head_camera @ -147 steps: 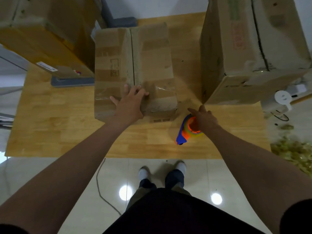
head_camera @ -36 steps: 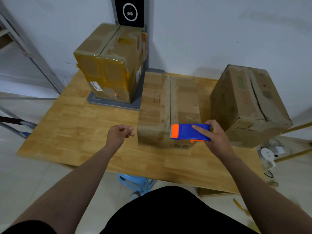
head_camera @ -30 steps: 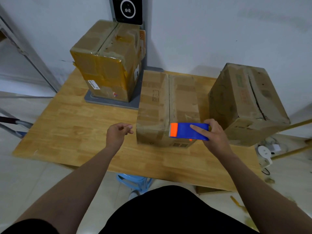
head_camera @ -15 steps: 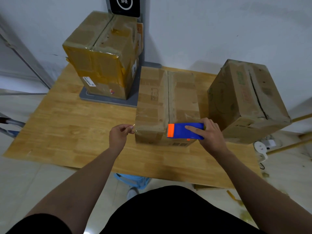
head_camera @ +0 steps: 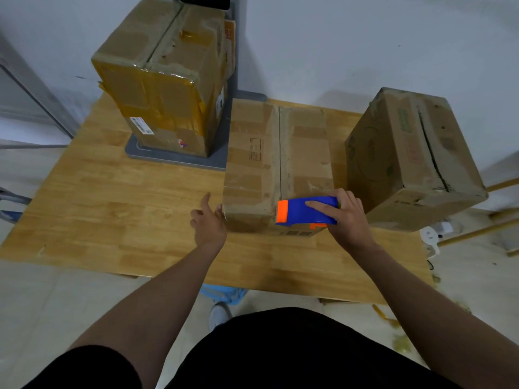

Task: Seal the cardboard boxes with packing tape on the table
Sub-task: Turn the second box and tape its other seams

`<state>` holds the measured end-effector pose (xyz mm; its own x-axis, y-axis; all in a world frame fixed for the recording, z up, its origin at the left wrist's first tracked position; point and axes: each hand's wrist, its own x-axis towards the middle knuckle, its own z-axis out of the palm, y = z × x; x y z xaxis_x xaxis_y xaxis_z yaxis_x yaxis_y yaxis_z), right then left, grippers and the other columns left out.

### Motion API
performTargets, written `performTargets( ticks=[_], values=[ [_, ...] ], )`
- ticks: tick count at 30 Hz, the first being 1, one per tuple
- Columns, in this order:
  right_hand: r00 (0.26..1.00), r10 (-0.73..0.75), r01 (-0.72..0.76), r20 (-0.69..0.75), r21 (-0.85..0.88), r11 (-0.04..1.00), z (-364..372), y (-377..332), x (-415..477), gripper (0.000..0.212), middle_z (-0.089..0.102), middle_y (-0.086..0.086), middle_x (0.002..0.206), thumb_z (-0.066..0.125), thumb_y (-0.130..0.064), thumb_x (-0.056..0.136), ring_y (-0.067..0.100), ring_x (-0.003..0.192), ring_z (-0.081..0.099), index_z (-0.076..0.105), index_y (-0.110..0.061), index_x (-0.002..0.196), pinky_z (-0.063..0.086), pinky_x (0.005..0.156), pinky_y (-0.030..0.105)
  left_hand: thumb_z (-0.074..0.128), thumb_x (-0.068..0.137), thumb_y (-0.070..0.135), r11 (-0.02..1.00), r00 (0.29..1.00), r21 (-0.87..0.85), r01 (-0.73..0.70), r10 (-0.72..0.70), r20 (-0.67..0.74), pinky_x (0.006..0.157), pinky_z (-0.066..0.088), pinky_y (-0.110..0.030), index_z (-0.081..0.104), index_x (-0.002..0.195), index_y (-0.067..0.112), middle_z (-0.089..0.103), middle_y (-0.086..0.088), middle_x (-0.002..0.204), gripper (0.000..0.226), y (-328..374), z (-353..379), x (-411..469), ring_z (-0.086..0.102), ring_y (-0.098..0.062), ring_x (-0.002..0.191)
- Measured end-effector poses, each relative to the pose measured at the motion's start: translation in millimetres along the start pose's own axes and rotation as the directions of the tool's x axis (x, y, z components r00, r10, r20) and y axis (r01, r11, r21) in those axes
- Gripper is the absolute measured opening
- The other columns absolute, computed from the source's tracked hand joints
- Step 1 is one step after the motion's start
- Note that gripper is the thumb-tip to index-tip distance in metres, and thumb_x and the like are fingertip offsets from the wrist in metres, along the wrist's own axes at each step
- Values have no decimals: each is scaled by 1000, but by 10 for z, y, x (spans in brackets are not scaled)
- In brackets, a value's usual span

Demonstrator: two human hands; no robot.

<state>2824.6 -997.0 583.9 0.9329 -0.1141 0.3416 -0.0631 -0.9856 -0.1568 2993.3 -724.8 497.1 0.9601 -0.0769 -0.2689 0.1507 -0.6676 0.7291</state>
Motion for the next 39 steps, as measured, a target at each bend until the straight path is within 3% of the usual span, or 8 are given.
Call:
performTargets(
  ticks=[4,8,13,18,25,29,33,39],
  values=[
    [1000,6,-6,6,-5,1000,31,13,-1,46,51,7,103,68,-17,90,26,90,46,61,-38,131,36,72,39,40,109,41,990,995,112,89,-95,43,93,42,-55,32,151,13,37,-20,150,51,53,-112,136,43,-47,130],
    [1000,5,-5,-10,8,1000,40,27,33,39,51,7,101,67,-19,92,26,90,44,68,-33,128,30,74,34,54,104,39,966,969,96,-239,243,-38,91,47,-47,42,145,10,51,-14,136,52,231,-329,188,52,-33,122],
    [1000,-12,12,-23,12,1000,66,40,37,48,48,5,100,77,-14,85,25,88,43,67,-33,128,37,71,37,72,80,67,723,794,338,-603,500,346,120,30,-54,34,154,23,29,-5,158,94,511,-280,184,23,-28,149],
    [1000,-20,20,-10,15,1000,61,41,23,53,42,2,101,78,-13,84,23,88,41,65,-36,130,34,72,34,79,74,65,554,743,495,-669,470,478,125,1,-61,29,158,23,13,-10,168,107,747,-57,209,-3,-30,158],
    [1000,0,-1,10,43,999,49,23,18,64,47,5,103,76,-9,83,27,92,46,56,-44,133,43,73,42,84,72,56,529,781,579,-620,347,519,125,4,-60,16,161,27,7,-13,167,117,1118,199,123,-5,-42,155],
    [1000,-11,11,7,40,999,22,2,8,62,45,5,101,74,-8,84,26,92,44,58,-43,132,38,72,38,88,64,61,497,767,587,-639,354,535,123,21,-55,22,160,30,19,-8,163,120,1165,113,150,12,-35,153],
    [1000,-26,26,-1,66,997,17,-14,18,56,46,5,99,75,-7,83,22,89,42,64,-37,130,35,74,34,92,67,44,429,691,550,-717,333,641,111,41,-47,26,159,30,20,-1,163,115,1181,-195,234,27,-26,147],
    [1000,-27,27,7,86,996,17,-8,14,60,48,7,100,77,-2,80,24,88,44,66,-35,129,45,71,39,89,75,17,350,575,477,-806,271,772,123,25,-40,24,162,27,9,7,172,109,1025,-564,403,7,-16,157]
  ],
)
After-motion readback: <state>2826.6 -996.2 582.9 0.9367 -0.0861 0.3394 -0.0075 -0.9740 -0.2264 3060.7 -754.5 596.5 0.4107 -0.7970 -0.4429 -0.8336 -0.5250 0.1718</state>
